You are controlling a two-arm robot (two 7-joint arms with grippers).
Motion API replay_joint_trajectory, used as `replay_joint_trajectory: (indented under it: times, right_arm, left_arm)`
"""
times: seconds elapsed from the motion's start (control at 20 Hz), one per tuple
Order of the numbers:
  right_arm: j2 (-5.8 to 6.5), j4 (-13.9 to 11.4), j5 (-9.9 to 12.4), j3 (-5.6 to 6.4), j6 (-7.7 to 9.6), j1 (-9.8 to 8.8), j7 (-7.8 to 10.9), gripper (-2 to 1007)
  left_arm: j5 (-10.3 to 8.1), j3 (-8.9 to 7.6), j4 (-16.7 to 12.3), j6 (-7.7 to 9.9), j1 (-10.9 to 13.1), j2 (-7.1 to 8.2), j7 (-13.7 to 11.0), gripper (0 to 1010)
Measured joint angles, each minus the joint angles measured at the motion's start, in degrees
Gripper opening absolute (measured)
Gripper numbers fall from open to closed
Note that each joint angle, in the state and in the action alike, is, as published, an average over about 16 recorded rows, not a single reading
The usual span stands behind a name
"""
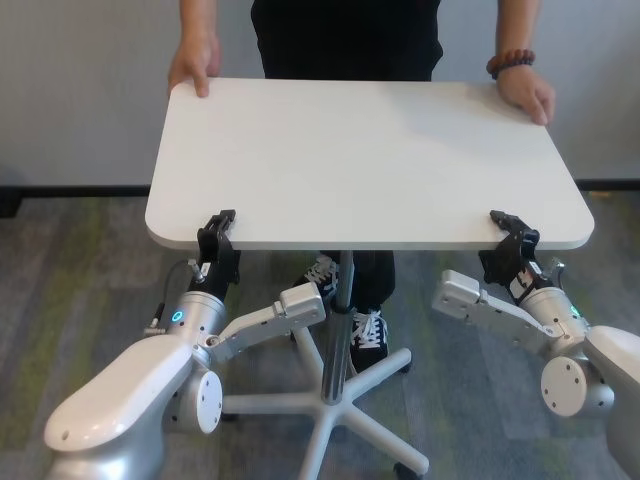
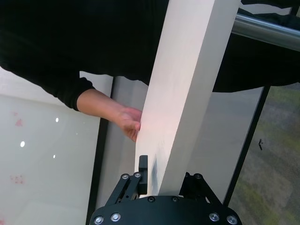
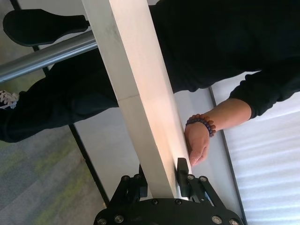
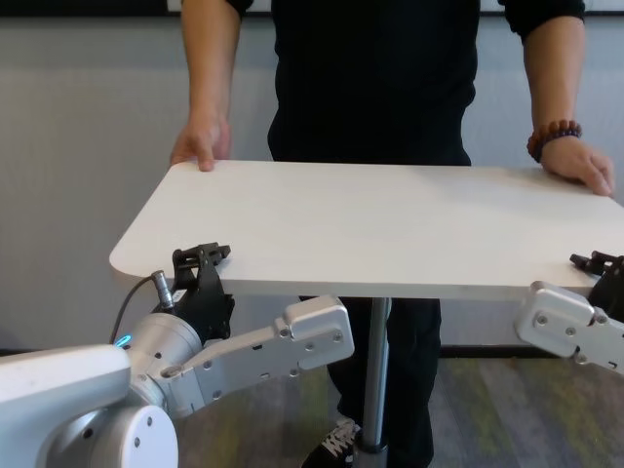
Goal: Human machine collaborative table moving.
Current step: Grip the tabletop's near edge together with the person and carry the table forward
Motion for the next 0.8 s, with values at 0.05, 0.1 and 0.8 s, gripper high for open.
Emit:
replay_joint_trajectory:
  times: [0.05,0.1,0.8]
  right_arm:
    - [-0.17,0.7,0.1,-0.12,-0.22,0.30,-0.24,350]
    - [-0.34,1.5,0.1,-0.23,-0.44,0.61,-0.48,351]
    - [-1.87,8.6,1.1,-1.66,-2.76,3.54,-2.40,352]
  left_arm:
    - [0.00,0.00,-0.1,-0.01,0.0,0.01,0.0,325]
    - [-0.01,-0.01,-0.2,-0.01,0.1,0.03,0.0,325]
    - [-0.03,-0.05,-0.9,-0.01,0.4,0.20,0.0,325]
